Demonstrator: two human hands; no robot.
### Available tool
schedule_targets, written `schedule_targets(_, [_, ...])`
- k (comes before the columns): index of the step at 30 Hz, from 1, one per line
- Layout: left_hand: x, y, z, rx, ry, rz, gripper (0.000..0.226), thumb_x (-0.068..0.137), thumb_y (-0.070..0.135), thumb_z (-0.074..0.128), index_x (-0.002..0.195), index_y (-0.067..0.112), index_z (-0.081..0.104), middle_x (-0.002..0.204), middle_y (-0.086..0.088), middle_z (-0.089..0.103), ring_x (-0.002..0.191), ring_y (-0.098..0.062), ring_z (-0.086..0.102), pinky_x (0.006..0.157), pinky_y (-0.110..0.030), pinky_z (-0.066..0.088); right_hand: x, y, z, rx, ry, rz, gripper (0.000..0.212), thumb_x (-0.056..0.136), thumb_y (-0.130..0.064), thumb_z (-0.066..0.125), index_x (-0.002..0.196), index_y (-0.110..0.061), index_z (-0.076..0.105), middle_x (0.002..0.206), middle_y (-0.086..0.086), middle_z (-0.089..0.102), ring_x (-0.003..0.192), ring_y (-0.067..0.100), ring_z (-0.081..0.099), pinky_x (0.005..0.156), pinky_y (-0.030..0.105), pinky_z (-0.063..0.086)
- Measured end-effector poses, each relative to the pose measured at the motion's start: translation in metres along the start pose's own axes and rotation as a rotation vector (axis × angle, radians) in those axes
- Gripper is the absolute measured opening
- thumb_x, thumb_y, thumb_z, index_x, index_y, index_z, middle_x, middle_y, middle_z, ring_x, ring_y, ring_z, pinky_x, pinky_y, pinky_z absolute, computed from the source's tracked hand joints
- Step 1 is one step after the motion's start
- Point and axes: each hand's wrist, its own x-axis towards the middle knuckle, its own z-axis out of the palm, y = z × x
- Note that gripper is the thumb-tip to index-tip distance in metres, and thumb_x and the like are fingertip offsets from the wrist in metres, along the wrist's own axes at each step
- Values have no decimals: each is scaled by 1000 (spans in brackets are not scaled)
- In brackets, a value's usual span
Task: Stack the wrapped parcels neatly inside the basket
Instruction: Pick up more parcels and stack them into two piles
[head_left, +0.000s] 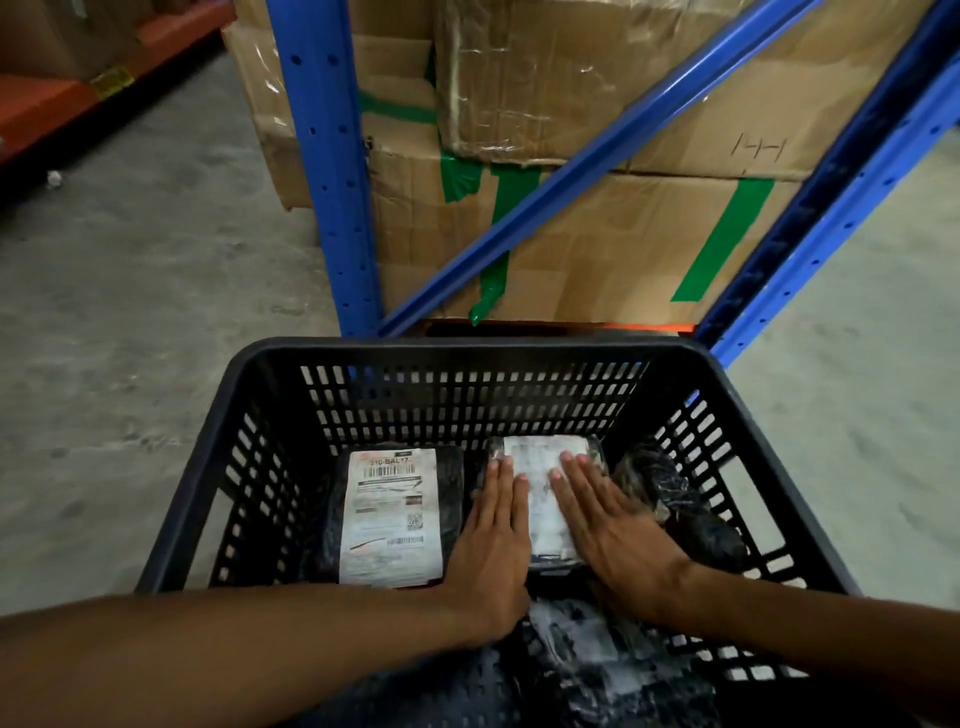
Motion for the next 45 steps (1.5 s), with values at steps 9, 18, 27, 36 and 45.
schedule_targets(9, [15, -14, -22, -124, 4, 176, 90, 89, 23, 60, 155, 6, 1, 164, -15, -5, 151, -30, -10, 122, -32, 6, -2, 13, -24, 252, 43, 16, 93, 84, -20, 63, 159, -4, 10, 164, 22, 20, 150, 39, 26, 120, 40, 35])
schedule_targets(18, [5, -43, -154, -1088, 209, -144, 65, 63, 71, 69, 98, 17, 71, 88, -2, 80, 88, -19, 75, 78, -28, 59, -32, 47, -131, 1532, 536, 319, 49, 64, -43, 72, 108, -23, 72, 91, 5, 74, 65, 30, 62, 60, 30, 51])
schedule_targets(27, [-65, -71, -124, -1365, 22, -750, 25, 79, 15, 79, 96, -2, 73, 74, -13, 78, 55, -22, 74, 46, -27, 57, -3, -58, -123, 2140, -190, 429, 32, 86, -15, 75, 114, 0, 73, 104, 20, 80, 93, 32, 78, 70, 40, 66])
schedule_targets(36, [-51, -122, -111, -1194, 244, -675, 22, 89, 14, 69, 110, 13, 68, 96, -8, 76, 84, -24, 74, 71, -33, 61, 70, -100, -98, 1611, -21, 360, 67, 87, -59, 61, 146, -33, 45, 156, 18, 42, 142, 34, 43, 118, 51, 36])
schedule_targets(45, [-39, -133, -100, -972, 120, -679, 32, 92, 15, 62, 123, 13, 62, 117, -10, 70, 106, -28, 67, 97, -41, 55, 97, -108, -73, 1861, -27, 402, 50, 103, -34, 47, 148, -15, 37, 130, 8, 66, 116, 26, 66, 103, 39, 54])
